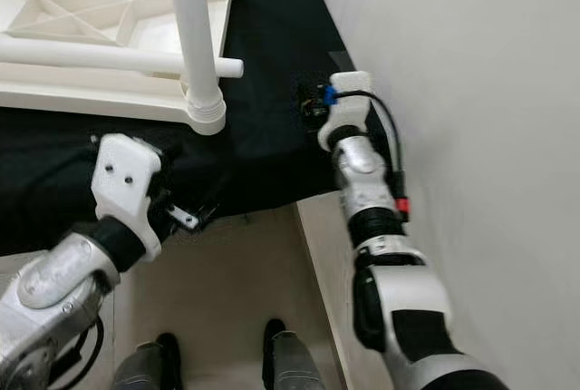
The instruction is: Building children table
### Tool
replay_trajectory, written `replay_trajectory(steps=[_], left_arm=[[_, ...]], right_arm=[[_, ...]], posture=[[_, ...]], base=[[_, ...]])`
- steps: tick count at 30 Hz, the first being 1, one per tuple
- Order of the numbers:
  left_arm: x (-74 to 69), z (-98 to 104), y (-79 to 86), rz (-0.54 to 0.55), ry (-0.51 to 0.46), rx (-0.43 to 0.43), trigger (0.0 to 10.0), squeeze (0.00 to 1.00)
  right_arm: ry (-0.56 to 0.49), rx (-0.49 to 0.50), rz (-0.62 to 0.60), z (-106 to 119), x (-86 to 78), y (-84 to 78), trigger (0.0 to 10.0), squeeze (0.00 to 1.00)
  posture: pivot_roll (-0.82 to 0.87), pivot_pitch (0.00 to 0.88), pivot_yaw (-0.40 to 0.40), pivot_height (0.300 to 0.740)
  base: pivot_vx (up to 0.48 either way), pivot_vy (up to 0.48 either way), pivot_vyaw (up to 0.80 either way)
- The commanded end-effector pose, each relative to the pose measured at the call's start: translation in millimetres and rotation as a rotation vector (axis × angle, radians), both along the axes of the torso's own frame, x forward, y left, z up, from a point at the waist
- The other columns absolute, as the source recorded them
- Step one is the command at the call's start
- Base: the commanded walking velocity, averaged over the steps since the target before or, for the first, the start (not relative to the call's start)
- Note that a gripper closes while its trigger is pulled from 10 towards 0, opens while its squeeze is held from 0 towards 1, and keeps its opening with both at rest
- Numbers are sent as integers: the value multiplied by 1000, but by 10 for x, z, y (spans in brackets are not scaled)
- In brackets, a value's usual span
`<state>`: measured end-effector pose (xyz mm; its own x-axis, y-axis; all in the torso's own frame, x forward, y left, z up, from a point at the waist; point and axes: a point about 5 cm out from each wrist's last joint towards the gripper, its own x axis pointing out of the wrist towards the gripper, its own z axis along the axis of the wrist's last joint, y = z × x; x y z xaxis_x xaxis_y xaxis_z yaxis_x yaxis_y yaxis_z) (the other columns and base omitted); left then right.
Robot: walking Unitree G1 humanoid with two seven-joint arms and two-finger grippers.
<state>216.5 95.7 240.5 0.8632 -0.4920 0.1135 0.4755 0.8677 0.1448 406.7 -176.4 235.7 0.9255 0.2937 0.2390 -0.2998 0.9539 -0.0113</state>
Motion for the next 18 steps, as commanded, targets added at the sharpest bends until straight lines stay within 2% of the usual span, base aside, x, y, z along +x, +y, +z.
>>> replay_trajectory(steps=[1,5,7,9,13,17,18], left_arm=[[-17,-46,-8,10,-3,10,10000,0],[-26,-88,-18,15,-1,10,10000,0],[-8,-85,-24,18,-14,9,10000,0],[14,-57,-27,23,-35,7,10000,0],[55,-13,-27,26,-66,2,10000,0],[69,-3,-34,26,-80,1,10000,0],[74,0,-36,26,-84,1,10000,0]], right_arm=[[26,18,85,-8,-4,-6,10000,0],[26,46,157,102,-8,-106,10000,0],[0,36,239,203,-26,-128,10000,0],[-12,-3,334,259,-51,-116,10000,0],[17,-103,564,220,-126,4,10000,0],[31,-105,642,206,-150,47,10000,0],[31,-92,634,221,-139,51,10000,329]], posture=[[94,238,-110,740],[94,230,-111,740],[91,213,-112,740],[93,204,-114,740],[92,182,-120,740],[94,178,-123,740],[94,173,-124,740]], base=[[0,0,0],[0,0,0],[0,0,0],[0,0,0],[0,0,0],[0,0,0],[0,0,0]])
